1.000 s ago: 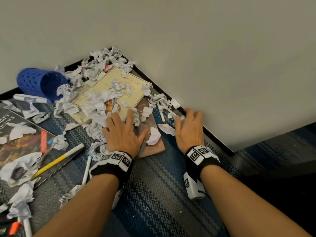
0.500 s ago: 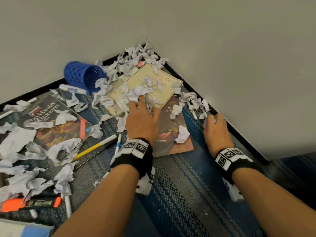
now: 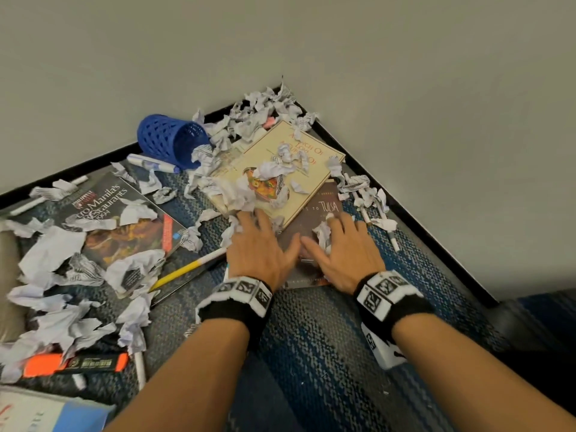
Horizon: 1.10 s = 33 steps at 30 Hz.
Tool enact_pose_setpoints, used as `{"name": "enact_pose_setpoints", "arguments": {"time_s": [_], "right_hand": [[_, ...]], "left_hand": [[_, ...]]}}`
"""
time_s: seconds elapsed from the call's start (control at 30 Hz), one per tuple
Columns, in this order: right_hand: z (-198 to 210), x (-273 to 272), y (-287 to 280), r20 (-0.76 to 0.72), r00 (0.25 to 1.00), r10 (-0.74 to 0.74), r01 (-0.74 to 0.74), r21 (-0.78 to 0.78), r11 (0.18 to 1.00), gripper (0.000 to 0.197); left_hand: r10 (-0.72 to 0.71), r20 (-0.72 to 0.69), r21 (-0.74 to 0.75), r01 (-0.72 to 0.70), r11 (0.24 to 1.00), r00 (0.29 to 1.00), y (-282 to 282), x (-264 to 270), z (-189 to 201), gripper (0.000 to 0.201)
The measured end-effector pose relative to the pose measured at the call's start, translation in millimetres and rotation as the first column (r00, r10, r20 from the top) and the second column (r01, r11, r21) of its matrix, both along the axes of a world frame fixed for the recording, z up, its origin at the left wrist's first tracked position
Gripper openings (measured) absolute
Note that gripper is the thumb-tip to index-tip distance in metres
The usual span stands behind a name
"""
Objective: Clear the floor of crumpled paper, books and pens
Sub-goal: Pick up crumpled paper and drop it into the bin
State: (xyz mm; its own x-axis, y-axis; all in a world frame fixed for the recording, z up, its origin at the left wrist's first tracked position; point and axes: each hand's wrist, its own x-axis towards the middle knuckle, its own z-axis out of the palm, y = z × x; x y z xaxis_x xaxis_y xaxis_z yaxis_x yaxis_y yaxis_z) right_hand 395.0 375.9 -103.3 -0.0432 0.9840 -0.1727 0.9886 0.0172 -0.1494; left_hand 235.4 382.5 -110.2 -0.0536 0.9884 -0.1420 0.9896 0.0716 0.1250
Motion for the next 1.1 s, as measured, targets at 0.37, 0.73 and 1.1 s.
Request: {"name": "enact_pose_setpoints", "arguments": {"time_s": [0.37, 0.73, 1.1], "right_hand": [[-0.8, -6.7, -45.6, 0.102, 0.983, 0.154, -0.145, -0.096, 0.985, 0.033], [79.5, 14.9, -102.9, -0.326, 0.903, -0.279, 0.287, -0.025, 0.958, 0.024], [277.3, 85.2, -272.7, -0.202, 0.896, -0.396, 0.431, 0.177, 0.885, 0.031]], "left_hand": [[-0.235, -0.035, 0.010, 0.235, 0.972, 0.971, -31.0, -14.5, 5.5, 0.034], [-0.599, 0.187, 0.139, 0.582, 0.801, 0.779, -30.3, 23.0, 103.5, 0.037], [-0.897, 0.356, 0.369, 0.843, 0.392, 0.261, -156.5, 135.7, 262.6, 0.036]]}}
